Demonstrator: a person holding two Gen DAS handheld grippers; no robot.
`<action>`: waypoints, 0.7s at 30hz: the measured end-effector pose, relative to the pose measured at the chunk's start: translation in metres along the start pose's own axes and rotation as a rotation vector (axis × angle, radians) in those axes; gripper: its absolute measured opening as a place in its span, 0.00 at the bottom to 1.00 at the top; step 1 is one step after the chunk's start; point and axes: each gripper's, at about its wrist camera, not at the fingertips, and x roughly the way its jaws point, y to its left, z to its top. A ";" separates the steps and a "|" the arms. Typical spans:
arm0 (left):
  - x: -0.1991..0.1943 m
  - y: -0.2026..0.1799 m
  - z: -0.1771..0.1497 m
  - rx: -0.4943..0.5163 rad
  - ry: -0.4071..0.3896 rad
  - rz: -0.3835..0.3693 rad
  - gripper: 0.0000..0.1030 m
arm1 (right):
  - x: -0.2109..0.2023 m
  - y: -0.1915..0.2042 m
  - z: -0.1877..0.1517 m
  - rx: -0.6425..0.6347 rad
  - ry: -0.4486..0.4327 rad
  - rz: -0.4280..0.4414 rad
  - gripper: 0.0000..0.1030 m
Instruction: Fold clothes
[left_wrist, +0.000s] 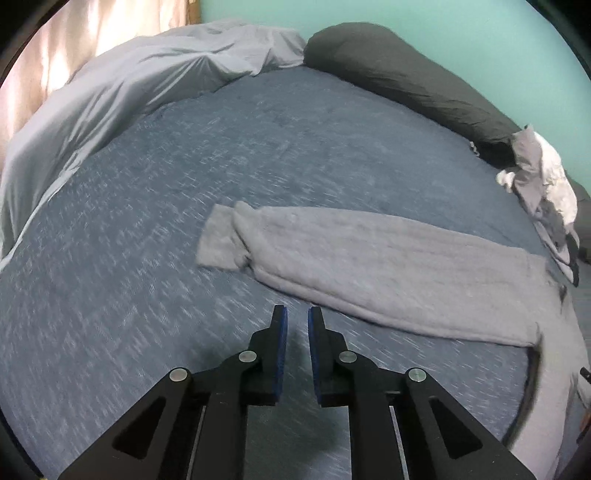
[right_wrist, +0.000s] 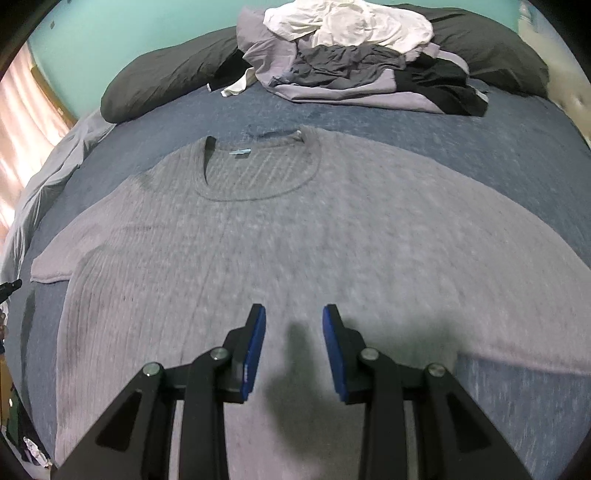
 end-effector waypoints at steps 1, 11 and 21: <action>-0.004 -0.011 -0.006 0.012 -0.002 -0.017 0.13 | -0.005 -0.001 -0.005 0.001 -0.003 0.000 0.31; -0.023 -0.102 -0.075 0.145 0.072 -0.205 0.24 | -0.055 -0.022 -0.066 0.025 -0.001 0.003 0.40; 0.007 0.008 -0.037 -0.164 -0.012 -0.092 0.25 | -0.068 -0.032 -0.092 0.035 -0.008 -0.019 0.40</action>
